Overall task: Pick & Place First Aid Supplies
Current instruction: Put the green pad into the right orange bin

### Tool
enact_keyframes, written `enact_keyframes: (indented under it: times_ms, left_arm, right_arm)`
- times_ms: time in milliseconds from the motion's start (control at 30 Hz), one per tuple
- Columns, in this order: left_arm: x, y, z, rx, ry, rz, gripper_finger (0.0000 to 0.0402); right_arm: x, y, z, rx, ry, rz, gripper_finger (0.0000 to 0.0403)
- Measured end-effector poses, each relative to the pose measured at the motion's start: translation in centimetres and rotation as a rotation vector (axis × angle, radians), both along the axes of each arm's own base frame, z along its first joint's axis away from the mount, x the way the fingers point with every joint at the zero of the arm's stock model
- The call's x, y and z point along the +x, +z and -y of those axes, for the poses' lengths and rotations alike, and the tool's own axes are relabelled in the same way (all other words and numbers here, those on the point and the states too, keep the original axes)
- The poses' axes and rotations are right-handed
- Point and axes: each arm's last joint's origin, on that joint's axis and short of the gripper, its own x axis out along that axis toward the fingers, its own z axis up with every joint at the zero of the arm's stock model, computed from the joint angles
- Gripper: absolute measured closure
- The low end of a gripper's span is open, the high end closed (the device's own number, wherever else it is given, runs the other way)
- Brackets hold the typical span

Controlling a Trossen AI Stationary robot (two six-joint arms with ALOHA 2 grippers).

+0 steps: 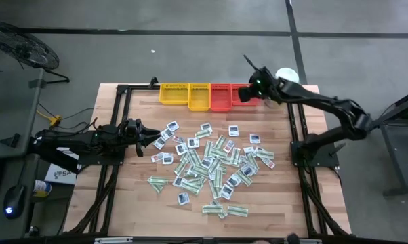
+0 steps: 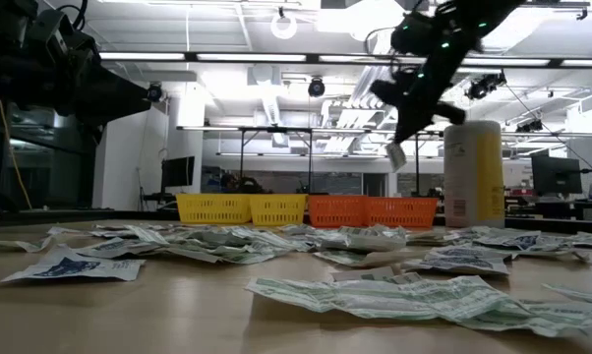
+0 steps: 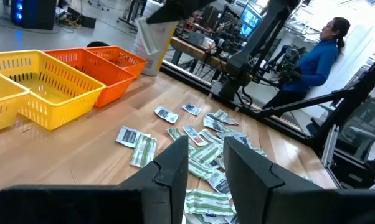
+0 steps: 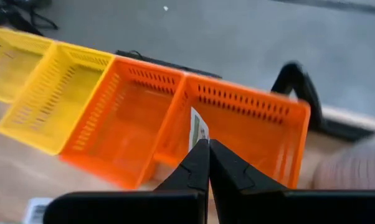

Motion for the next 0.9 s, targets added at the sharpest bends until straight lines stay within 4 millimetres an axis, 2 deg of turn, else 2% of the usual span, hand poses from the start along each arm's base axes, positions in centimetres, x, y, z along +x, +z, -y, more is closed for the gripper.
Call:
enact_keyframes:
  times_ms: [200, 400, 633, 900]
  left_arm:
    - [0.0, 0.0, 0.0, 0.000, 0.000, 0.000, 0.0300]
    - [0.0, 0.0, 0.0, 0.000, 0.000, 0.001, 0.0300]
    - [0.0, 0.0, 0.0, 0.000, 0.000, 0.000, 0.0300]
    - [0.0, 0.0, 0.0, 0.000, 0.000, 0.000, 0.0300]
  right_arm:
    - [2.5, -0.4, 3.7, 0.010, 0.146, -0.197, 0.0403]
    - [4.1, -0.3, 6.2, 0.010, 0.368, -0.478, 0.0403]
    - [5.2, -1.2, 7.3, -0.015, 0.680, -0.752, 0.0403]
    - [5.3, -3.7, 8.0, 0.021, 0.922, -0.912, 0.0403]
